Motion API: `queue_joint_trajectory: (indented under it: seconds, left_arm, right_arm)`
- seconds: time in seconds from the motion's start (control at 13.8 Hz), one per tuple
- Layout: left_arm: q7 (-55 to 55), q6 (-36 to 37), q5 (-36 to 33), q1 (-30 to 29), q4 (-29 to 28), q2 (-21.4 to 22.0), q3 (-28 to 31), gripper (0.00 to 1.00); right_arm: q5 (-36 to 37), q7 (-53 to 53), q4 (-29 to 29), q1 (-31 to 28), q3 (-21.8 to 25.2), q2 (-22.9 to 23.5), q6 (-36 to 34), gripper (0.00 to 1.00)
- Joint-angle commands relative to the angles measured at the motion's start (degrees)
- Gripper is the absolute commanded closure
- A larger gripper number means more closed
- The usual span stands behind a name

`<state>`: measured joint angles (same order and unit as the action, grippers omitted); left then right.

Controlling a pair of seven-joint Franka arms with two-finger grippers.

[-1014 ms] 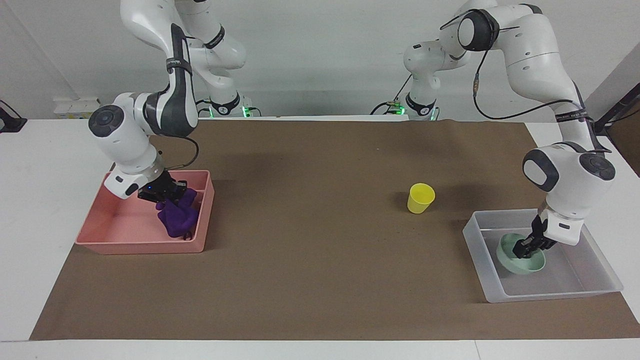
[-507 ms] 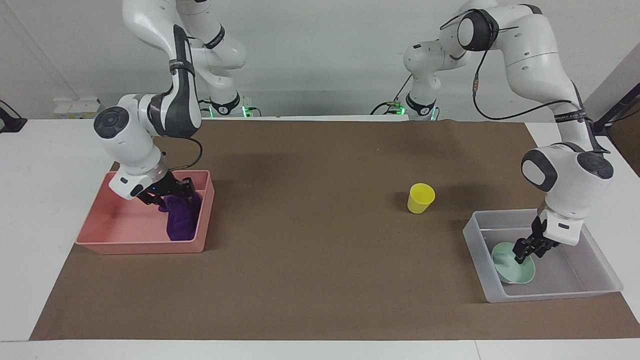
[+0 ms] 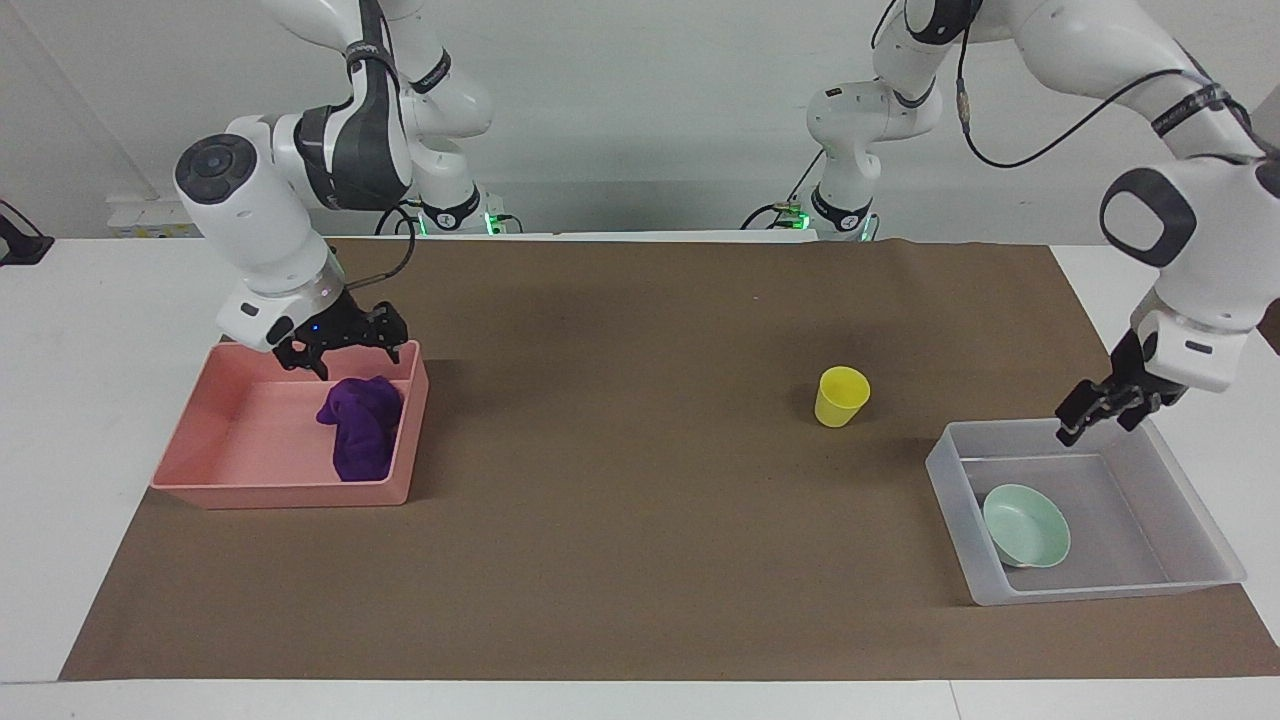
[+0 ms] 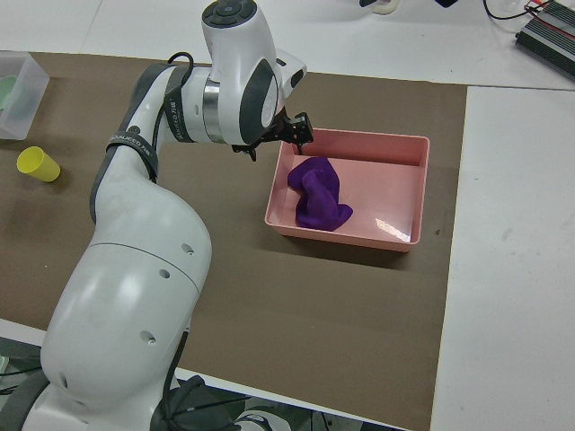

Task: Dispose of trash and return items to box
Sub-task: 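Release the bowl and the cloth, opening both grippers, then move the left gripper to the yellow cup and grasp it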

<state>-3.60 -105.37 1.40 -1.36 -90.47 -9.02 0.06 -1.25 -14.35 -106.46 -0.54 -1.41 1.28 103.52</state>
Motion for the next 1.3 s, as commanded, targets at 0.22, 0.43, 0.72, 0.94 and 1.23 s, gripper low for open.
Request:
queue_joint_trajectory:
  seconds: [0.22,0.43,0.72,0.94,1.23]
  left_arm:
    - [-0.6,9.6,0.0,5.7,-10.0,12.8,0.4,0.00]
    - [-8.2,-7.7,0.0,11.0,-25.2,17.2,0.3,0.00]
    - [-14.3,-17.0,0.0,16.1,-30.9,14.0,0.1,0.00]
    - [-15.8,-24.8,0.0,17.3,-35.7,11.1,0.1,0.00]
    - [-16.3,-30.8,0.0,17.3,-41.0,10.4,0.0,0.13]
  right_arm:
    - [-1.0,0.8,7.4,0.5,-0.3,-2.6,-14.7,0.01]
    - [-0.8,0.8,12.2,0.5,-0.2,-2.7,-21.5,0.01]
    - [-0.6,1.3,11.5,0.2,-0.2,-5.1,-22.4,0.01]
    - [-0.6,1.5,10.1,-0.2,-0.2,-5.8,-22.1,0.01]
    - [-0.3,1.4,10.4,-0.3,0.3,-5.9,-22.1,0.01]
